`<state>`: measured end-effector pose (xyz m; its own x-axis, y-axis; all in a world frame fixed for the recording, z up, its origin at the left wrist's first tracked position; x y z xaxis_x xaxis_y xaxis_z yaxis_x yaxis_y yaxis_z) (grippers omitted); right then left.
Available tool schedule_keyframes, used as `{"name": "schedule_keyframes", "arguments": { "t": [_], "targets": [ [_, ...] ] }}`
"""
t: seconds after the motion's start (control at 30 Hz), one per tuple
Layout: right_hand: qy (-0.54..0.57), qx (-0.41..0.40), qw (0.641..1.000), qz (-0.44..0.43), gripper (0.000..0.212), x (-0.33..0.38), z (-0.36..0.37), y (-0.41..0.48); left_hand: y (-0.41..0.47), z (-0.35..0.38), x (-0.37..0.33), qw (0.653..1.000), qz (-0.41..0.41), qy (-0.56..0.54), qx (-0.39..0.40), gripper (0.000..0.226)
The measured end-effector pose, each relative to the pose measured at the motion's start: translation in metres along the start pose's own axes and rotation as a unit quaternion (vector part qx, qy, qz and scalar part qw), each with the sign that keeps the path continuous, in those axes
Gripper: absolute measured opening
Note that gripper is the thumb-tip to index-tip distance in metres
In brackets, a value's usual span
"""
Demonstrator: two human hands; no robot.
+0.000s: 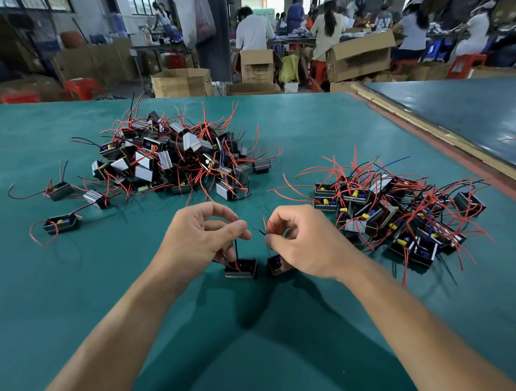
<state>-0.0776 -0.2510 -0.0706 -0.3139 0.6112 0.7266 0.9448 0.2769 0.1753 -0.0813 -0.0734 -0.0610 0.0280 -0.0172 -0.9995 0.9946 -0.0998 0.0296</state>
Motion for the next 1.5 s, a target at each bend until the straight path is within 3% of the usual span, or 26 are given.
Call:
{"name": "schedule_keyframes", "arguments": {
  "t": [0.23, 0.47, 0.6, 0.7, 0.77, 0.83, 1.1, 1.33, 1.5],
  "targets": [
    [0.016, -0.02, 1.0, -0.015, 0.003, -0.001, 0.0, 0.002, -0.002, 0.001, 0.0, 0.999, -0.014, -0.019, 0.038, 0.009],
    [-0.004, -0.047, 0.997, -0.056, 0.013, 0.0, -0.001, 0.002, -0.003, 0.003, 0.0, 0.999, -0.011, -0.023, 0.036, 0.009],
    [0.015, -0.044, 0.998, -0.05, 0.006, -0.001, -0.003, 0.003, -0.004, 0.002, -0.003, 0.989, 0.08, 0.12, -0.016, 0.022],
    [0.034, -0.041, 0.997, -0.048, 0.017, -0.001, -0.004, 0.002, -0.011, 0.007, -0.01, 0.928, 0.197, 0.315, -0.014, 0.025],
    [0.024, -0.042, 0.997, -0.053, 0.019, 0.001, -0.005, 0.002, -0.013, 0.009, -0.013, 0.904, 0.231, 0.36, -0.003, 0.026],
    [0.022, -0.044, 0.997, -0.053, 0.02, 0.001, -0.006, 0.002, -0.013, 0.01, -0.012, 0.9, 0.238, 0.365, 0.011, 0.028],
    [0.011, -0.045, 0.998, -0.039, 0.025, 0.004, -0.004, 0.002, -0.013, 0.017, -0.004, 0.924, 0.207, 0.319, 0.027, 0.009],
    [0.001, -0.04, 0.998, -0.05, 0.018, 0.007, -0.005, 0.0, -0.004, 0.011, 0.011, 0.984, 0.065, 0.162, 0.022, 0.019],
    [0.003, -0.036, 0.999, -0.04, 0.015, 0.004, -0.002, 0.0, -0.005, 0.014, 0.012, 0.989, 0.055, 0.129, 0.055, 0.027]
  ]
}}
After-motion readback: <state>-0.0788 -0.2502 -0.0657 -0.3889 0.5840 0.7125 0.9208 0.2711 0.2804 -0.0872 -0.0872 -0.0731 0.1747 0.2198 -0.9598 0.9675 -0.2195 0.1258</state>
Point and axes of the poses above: each hand's wrist, its own y-axis towards the middle knuckle, its own z-axis out of the palm, x = y × z, the point moved 4 cm from there along y, towards the middle knuckle, and after that the axes turned 8 degrees about -y, right-handed, at the moved point
